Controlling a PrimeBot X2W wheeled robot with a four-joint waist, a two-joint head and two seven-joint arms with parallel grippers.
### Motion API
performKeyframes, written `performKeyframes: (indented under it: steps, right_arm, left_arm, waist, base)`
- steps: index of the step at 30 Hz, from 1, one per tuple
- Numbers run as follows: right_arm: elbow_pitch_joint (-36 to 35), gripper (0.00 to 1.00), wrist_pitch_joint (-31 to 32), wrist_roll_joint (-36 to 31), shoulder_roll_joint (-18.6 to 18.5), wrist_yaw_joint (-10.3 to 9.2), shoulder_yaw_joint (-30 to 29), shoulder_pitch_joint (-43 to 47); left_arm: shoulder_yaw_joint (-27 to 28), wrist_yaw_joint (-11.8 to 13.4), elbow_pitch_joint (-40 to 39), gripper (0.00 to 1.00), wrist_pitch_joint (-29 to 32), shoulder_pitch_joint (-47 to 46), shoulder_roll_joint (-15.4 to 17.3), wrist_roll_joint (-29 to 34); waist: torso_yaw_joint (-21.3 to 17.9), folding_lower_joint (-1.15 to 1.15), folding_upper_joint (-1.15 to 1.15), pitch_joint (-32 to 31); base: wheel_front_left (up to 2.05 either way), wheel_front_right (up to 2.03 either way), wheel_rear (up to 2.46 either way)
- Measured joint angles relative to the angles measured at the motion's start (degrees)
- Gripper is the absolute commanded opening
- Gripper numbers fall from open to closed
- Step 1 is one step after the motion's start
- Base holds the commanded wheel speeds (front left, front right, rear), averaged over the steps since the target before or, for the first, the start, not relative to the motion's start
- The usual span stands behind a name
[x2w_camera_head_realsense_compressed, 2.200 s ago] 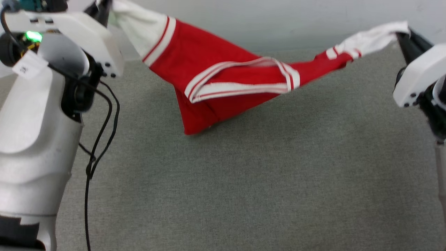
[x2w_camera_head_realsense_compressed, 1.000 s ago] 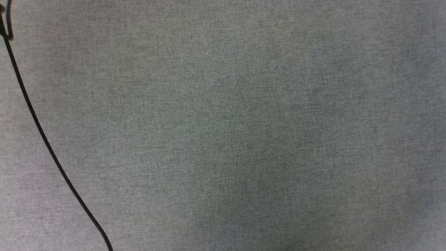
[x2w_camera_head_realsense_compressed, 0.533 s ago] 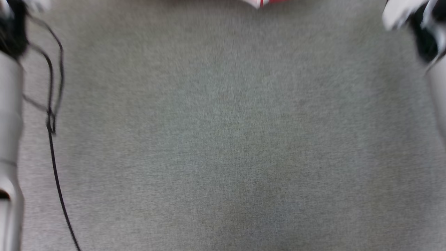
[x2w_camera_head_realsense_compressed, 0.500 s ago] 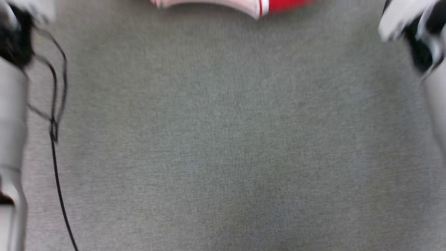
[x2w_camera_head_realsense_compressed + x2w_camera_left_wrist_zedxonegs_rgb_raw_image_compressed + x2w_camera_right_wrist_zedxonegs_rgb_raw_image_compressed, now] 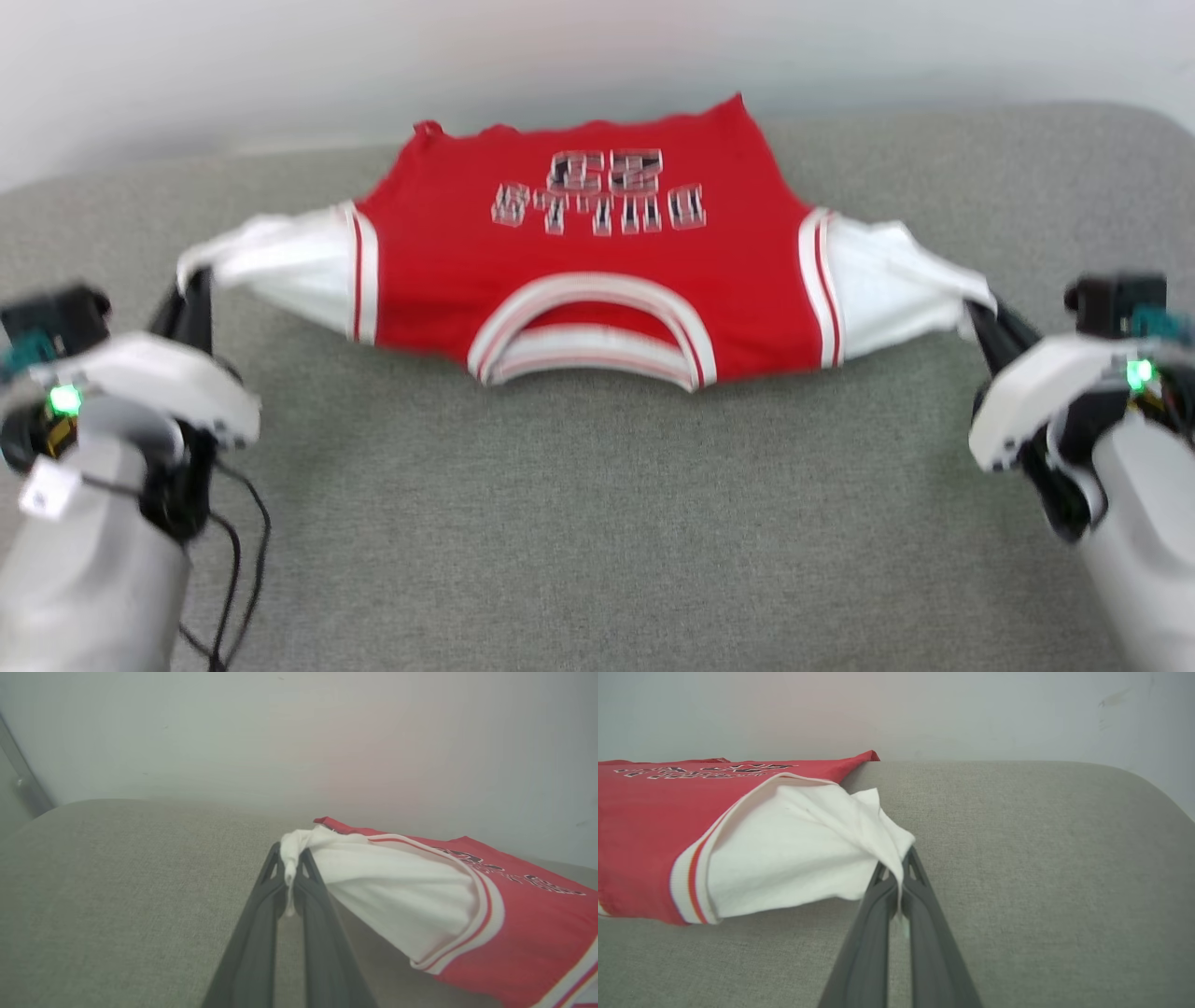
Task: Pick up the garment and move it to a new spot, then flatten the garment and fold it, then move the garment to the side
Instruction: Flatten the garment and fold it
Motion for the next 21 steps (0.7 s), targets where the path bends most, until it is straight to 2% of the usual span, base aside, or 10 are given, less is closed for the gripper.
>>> performKeyframes:
  steps: [5, 11, 18, 21]
  right_arm:
    - [-5.4, 0.00, 1.2, 0.6, -0.8, 0.01, -3.0, 10.6]
    - [-14.2, 0.00, 3.3, -1.5, 0.4, 0.01, -9.1, 24.1]
    - [-29.3, 0.00, 9.2, -7.3, 5.7, 0.01, -19.2, 40.6]
    - [-37.2, 0.00, 12.4, -10.3, 8.8, 0.01, -22.6, 46.8]
  left_arm:
    - [1.2, 2.9, -6.9, 0.00, 0.0, 12.8, -0.1, -1.9]
    - [2.6, 7.7, -17.9, 0.00, 1.1, 28.6, 0.0, -4.1]
    - [3.6, 13.7, -30.8, 0.00, 4.1, 44.1, 1.1, -5.3]
    - [3.8, 15.4, -35.1, 0.00, 5.4, 48.5, 2.1, -5.4]
  waist:
    - [0.5, 0.00, 0.00, -4.6]
    - [1.0, 0.00, 0.00, -9.1]
    - [2.9, 0.00, 0.00, -12.1]
    - [3.8, 0.00, 0.00, -12.6]
  base:
    - [0.00, 0.00, 0.00]
    - [0.00, 0.00, 0.00]
    - [0.00, 0.00, 0.00]
    - [0.00, 0.00, 0.00]
